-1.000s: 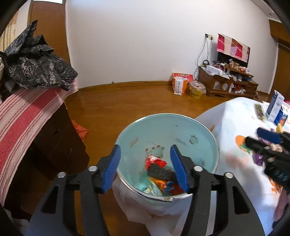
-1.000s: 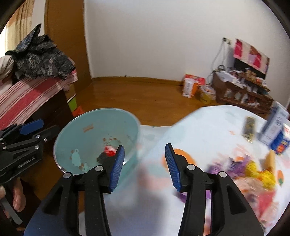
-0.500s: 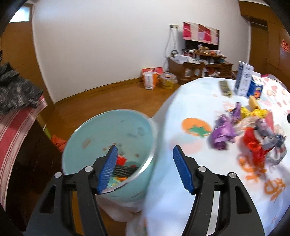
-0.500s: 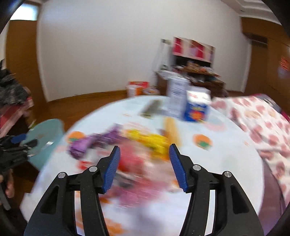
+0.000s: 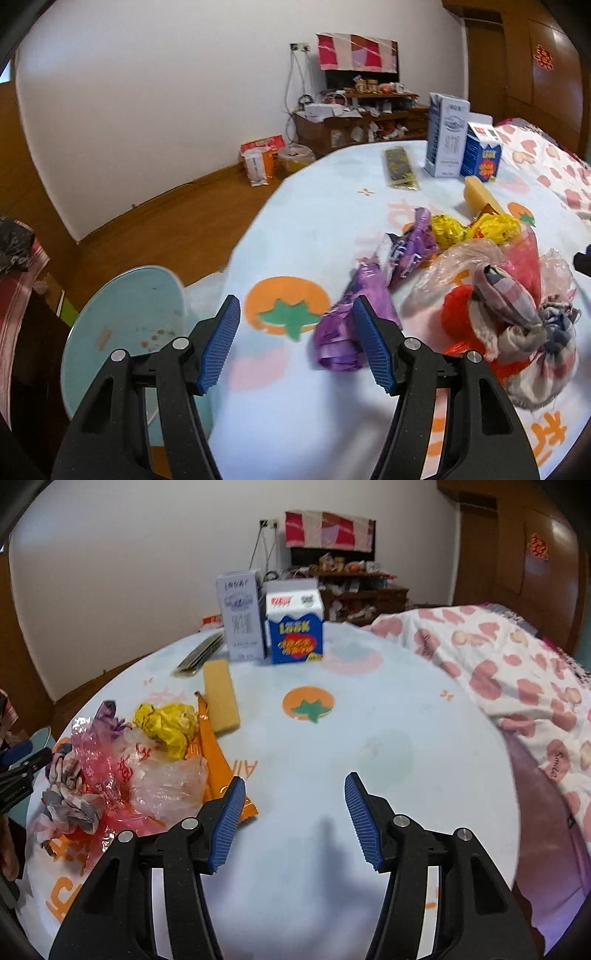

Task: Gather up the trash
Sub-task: 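Move both grippers back over the trash pile on the table, then grasp the purple wrapper with the left gripper while the right gripper grasps the orange snack wrapper, then carry the purple and orange wrappers over the teal bin with both grippers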

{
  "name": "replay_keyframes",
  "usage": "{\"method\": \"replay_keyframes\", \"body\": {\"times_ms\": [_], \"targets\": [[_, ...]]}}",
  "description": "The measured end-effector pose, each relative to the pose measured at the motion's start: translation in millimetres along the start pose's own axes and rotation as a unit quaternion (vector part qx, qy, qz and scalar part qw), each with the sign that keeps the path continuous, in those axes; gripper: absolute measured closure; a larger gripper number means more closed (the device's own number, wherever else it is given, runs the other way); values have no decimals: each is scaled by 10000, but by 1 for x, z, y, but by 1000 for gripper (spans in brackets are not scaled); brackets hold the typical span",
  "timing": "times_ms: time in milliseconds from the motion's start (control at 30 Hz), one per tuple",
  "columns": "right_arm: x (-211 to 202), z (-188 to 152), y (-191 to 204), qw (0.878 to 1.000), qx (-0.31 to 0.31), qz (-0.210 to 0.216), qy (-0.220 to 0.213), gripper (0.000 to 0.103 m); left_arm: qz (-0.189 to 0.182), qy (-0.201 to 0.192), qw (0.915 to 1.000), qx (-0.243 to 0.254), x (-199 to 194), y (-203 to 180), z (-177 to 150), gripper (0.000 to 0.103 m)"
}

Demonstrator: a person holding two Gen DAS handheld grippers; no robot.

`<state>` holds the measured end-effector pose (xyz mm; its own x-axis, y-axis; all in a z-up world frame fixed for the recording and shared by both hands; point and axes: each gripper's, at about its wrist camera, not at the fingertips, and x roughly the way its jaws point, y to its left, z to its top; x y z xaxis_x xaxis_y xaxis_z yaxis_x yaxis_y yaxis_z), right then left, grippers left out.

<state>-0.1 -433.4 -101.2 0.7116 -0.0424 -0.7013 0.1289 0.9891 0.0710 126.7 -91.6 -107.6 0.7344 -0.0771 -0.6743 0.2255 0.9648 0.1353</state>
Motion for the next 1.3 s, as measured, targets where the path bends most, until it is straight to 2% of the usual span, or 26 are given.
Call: {"method": "replay_keyframes", "body": {"times_ms": [167, 233, 267, 367, 433, 467, 600, 1000, 1133, 1300], "targets": [[12, 2, 15, 9988, -177, 395, 221, 47, -181, 48, 9996, 216, 4, -16, 0, 40], [18, 2, 21, 9978, -257, 475, 377, 47, -267, 93, 9991, 307, 8, -23, 0, 44], [23, 3, 24, 9971, -325, 499, 469, 47, -297, 115, 9989, 344, 9, -25, 0, 49], [33, 2, 28, 9952, -386, 555, 703, 48, -472, 187, 9977, 451, 12, -31, -2, 73], [41, 1, 32, 9926, -453, 662, 910, 54, -494, 157, 9972, 535, 11, -35, -4, 83], [41, 1, 32, 9927, -420, 723, 872, 79, -513, 128, 9970, 561, 10, -36, -4, 89], [38, 0, 38, 9915, -487, 855, 852, 84, -526, -7, 9971, 557, 2, -34, -2, 98], [-26, 15, 35, 9983, -421, 310, -240, 84, -444, -517, 9976, 157, -57, 9, 2, 100], [-42, 21, 44, 9971, -416, 339, -540, 84, -295, -668, 9973, 76, -75, 21, -3, 100], [-51, 26, 65, 9940, -323, 599, -851, 84, -122, -810, 9965, -143, -93, 41, -8, 100]]}}
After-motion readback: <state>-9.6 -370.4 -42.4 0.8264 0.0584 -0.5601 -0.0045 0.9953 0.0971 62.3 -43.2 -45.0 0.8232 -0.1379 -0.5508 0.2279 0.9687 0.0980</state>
